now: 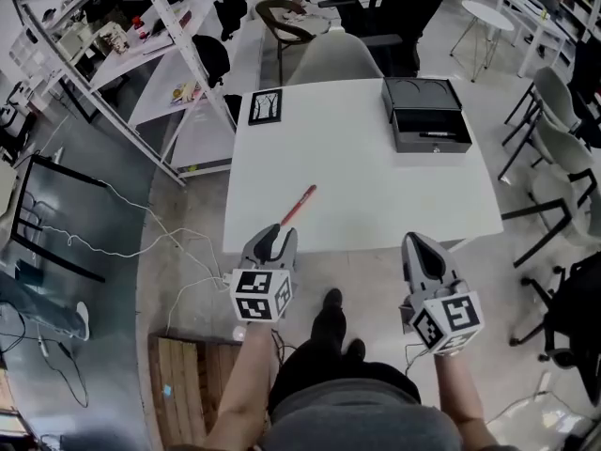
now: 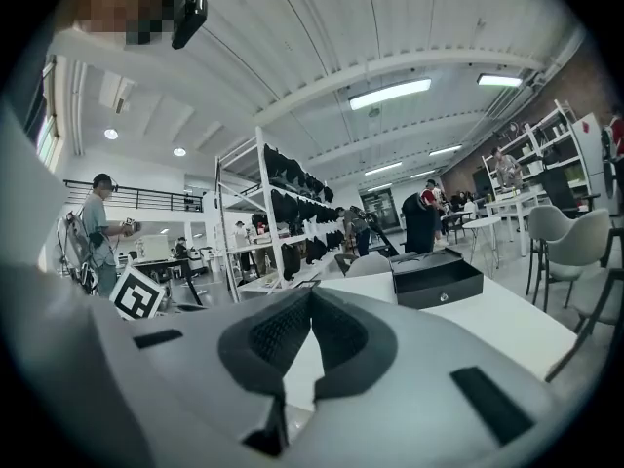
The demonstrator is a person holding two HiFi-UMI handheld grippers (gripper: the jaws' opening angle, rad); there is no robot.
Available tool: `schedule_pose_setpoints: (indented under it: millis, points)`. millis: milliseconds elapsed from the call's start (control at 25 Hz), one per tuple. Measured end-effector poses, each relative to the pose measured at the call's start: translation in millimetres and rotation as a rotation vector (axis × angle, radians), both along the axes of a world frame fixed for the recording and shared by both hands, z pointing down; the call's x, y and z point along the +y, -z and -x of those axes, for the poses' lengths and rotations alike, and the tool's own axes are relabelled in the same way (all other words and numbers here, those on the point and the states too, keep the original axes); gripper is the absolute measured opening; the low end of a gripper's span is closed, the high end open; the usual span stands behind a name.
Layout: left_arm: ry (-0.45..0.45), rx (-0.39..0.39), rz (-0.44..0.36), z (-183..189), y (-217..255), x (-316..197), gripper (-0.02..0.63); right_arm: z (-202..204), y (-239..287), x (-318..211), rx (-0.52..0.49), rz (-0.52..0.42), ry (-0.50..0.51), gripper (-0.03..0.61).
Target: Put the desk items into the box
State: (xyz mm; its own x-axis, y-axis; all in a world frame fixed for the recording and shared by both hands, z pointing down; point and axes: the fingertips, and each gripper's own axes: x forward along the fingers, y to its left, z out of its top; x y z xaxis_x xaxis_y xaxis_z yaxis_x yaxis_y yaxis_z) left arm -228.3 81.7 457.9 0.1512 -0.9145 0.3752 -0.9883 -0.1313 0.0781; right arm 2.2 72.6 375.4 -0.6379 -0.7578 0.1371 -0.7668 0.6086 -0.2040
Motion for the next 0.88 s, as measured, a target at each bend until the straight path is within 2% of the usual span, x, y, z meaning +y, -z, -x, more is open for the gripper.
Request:
schedule_pose_setpoints:
  millis: [320, 880]
  points:
    - [-0.071, 0.003, 0.079, 19, -28, -53, 0.114, 24, -4, -50, 0.025, 0.021, -0.042, 0.005]
    - [-0.237, -0.025, 0.240, 16, -75, -100, 0.130, 39, -11, -88, 0.032, 0.074, -0.131, 0.005]
